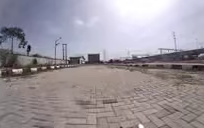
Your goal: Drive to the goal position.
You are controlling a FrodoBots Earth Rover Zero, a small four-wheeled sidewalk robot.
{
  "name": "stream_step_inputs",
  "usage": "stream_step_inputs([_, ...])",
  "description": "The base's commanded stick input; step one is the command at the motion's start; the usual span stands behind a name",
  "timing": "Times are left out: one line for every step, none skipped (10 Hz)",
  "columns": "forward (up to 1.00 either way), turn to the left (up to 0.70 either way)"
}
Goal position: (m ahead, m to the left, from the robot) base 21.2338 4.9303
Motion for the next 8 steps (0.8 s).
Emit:
stream_step_inputs([1.00,0.00])
stream_step_inputs([1.00,0.00])
stream_step_inputs([1.00,0.00])
stream_step_inputs([1.00,0.00])
stream_step_inputs([1.00,0.02])
stream_step_inputs([1.00,0.07])
stream_step_inputs([1.00,0.19])
stream_step_inputs([1.00,0.08])
